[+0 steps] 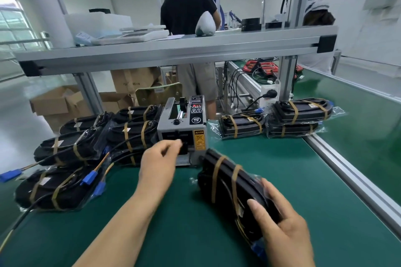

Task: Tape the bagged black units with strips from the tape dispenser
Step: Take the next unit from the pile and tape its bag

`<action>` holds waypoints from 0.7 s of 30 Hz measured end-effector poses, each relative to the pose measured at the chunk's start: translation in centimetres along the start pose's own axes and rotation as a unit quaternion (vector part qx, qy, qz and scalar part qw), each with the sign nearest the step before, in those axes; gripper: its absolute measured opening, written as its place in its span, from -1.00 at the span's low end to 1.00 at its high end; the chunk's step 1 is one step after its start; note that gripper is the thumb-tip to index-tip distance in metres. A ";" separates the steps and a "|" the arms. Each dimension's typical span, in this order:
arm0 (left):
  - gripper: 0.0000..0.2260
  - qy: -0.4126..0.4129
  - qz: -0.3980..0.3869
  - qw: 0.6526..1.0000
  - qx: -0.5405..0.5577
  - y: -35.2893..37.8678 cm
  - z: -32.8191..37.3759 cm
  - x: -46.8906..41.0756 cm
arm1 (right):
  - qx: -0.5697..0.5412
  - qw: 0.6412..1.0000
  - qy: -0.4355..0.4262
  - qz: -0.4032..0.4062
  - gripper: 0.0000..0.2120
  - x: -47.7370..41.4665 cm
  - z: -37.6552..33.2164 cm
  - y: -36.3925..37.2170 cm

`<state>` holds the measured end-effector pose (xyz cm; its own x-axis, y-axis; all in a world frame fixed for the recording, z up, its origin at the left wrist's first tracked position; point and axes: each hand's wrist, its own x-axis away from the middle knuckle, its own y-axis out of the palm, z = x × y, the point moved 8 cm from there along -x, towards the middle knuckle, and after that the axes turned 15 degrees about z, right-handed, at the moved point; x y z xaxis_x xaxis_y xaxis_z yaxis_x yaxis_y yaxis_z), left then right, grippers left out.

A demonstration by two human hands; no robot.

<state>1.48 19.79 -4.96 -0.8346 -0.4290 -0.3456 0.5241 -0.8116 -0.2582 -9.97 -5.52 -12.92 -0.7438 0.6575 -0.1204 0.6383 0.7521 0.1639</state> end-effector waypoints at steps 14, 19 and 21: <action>-0.76 -0.494 0.014 0.848 0.190 5.6 -7.1 -1.9 | -0.036 0.999 0.003 -0.016 -0.43 1.5 0.1 3.1; -0.88 -0.508 0.056 0.827 0.234 6.5 -7.1 -2.7 | -0.038 0.998 0.010 -0.041 -0.37 2.4 0.6 3.7; -0.93 -0.502 0.100 0.822 0.250 6.3 -7.0 -2.9 | -0.028 0.999 0.006 -0.045 -0.36 2.5 0.6 3.6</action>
<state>8.34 18.68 -11.88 -0.5920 -0.4810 0.6467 0.7417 -0.6391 0.2036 -9.44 -1.10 -13.20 -0.8004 0.5862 -0.1255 0.5565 0.8043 0.2082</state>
